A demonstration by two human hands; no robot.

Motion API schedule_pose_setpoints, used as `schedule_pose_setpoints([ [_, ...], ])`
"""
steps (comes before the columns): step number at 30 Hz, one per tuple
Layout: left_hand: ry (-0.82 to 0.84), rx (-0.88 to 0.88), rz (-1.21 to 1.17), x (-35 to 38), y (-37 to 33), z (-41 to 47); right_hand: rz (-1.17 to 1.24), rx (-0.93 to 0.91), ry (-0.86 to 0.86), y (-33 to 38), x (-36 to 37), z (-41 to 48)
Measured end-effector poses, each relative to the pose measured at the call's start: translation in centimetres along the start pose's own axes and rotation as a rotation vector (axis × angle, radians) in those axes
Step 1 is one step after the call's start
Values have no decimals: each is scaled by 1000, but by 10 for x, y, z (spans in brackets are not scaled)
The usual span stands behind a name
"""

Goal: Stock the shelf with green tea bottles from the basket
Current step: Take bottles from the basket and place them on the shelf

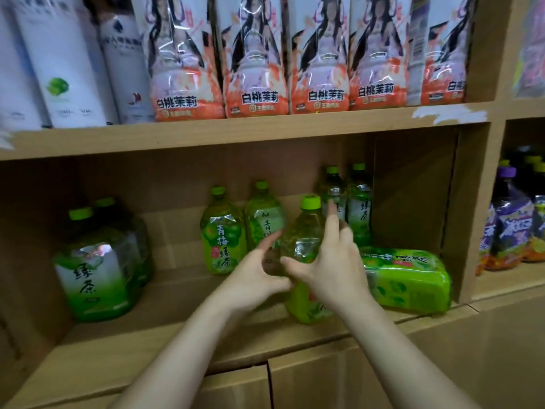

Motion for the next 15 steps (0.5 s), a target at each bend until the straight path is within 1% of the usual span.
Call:
schedule_pose_setpoints([
  [3, -98, -33, 82, -12, 19, 2, -20, 31, -43, -8, 11, 12],
  [4, -173, -30, 140, -22, 23, 5, -20, 38, -45, -10, 14, 17],
  [7, -526, 20, 337, -67, 18, 12, -5, 77, -49, -17, 23, 35],
  [8, -616, 14, 399, -81, 17, 14, -6, 99, -38, -20, 27, 42],
  [10, -716, -44, 526, -103, 19, 16, -80, 126, -55, -22, 29, 50],
  [11, -727, -78, 563, -111, 23, 19, -144, 71, -125, -14, 26, 49],
  [12, -722, -105, 564, -117, 29, 22, -192, -39, -220, 1, 22, 45],
  [13, -711, -111, 538, -122, 35, 25, -183, -169, -302, 20, 21, 39],
  [14, -695, -108, 496, -125, 42, 29, -132, -285, -315, 38, 28, 32],
  [15, -679, -102, 447, -126, 50, 32, -45, -347, -239, 52, 43, 28],
])
Point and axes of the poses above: each hand's wrist, its own z-axis towards the middle knuckle, its own x-axis out of the palm, y = z × x, the point moved 8 cm from there along z, towards the middle knuckle, and after that the axes turned 4 degrees about z, right-handed, at the moved point
